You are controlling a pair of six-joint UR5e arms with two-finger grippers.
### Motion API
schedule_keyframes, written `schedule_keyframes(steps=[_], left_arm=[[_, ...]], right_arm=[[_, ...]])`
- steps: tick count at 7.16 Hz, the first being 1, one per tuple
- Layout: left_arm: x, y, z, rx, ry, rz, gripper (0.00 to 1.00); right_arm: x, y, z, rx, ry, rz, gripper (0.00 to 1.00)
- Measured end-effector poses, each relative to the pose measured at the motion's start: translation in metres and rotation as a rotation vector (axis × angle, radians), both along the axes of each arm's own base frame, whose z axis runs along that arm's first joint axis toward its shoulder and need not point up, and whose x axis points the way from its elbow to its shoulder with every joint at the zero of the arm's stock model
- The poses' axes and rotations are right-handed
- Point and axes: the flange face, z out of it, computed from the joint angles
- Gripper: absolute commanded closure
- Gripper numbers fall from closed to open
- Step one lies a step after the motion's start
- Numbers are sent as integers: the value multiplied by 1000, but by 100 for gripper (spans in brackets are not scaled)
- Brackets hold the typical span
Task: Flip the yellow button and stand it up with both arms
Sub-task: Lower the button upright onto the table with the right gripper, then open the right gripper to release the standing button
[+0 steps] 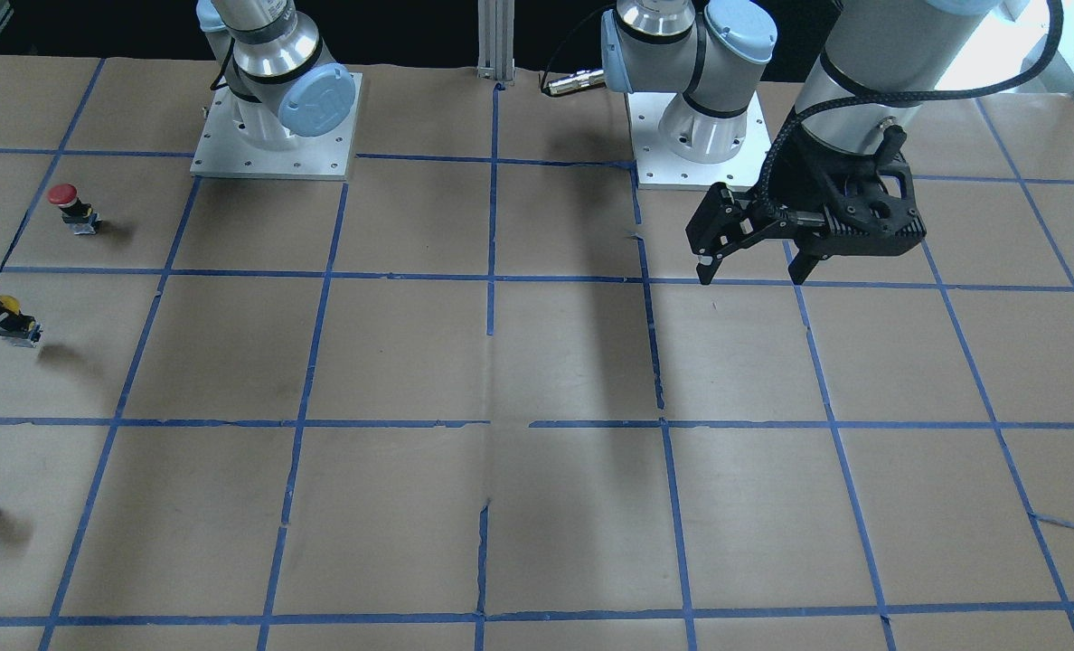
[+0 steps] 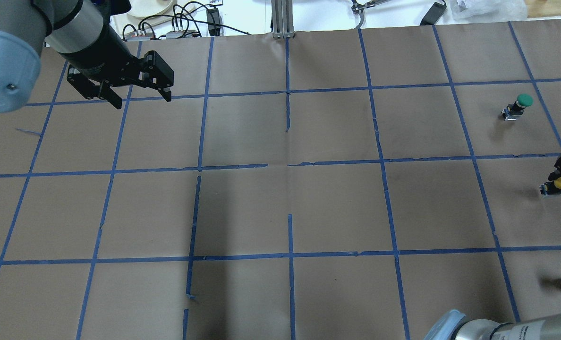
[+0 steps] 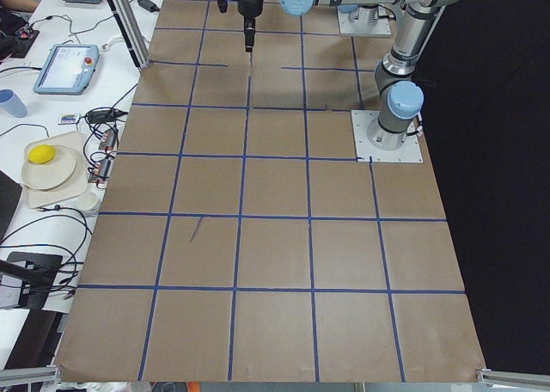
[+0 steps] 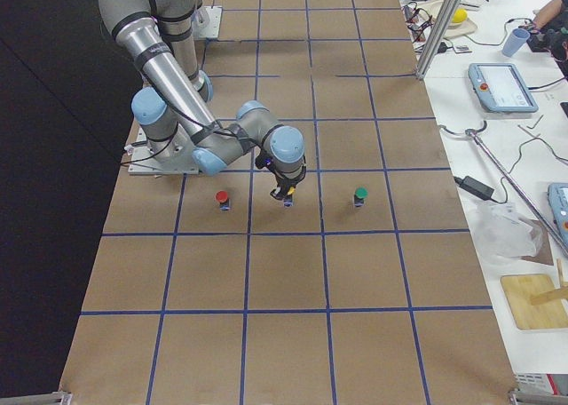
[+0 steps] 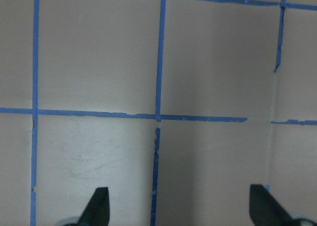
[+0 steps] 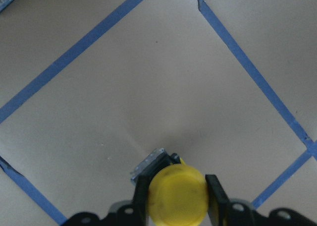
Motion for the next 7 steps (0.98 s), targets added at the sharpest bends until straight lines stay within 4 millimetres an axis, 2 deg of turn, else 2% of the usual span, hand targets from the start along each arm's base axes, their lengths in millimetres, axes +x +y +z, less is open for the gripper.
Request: schedule_keyframes(steps=[1,2,4,5,6,7], left_arm=[[0,-1,2,2,0,0,0],[0,-2,3,4,0,0,0],[0,-2,4,5,1,0,0],[0,-3,4,5,1,0,0],[0,-3,4,5,1,0,0],[0,-2,4,5,-1,0,0]], right_arm=[[0,0,-3,3,-5,6,4],[0,0,-6,9,-12,10,0],[1,1,-10,27,-32,7,0],[1,0,-6,24,-29,-4,0],[-3,-5,8,10,-18,-38,0],[-9,-15,31,-4,-10,-99,0]])
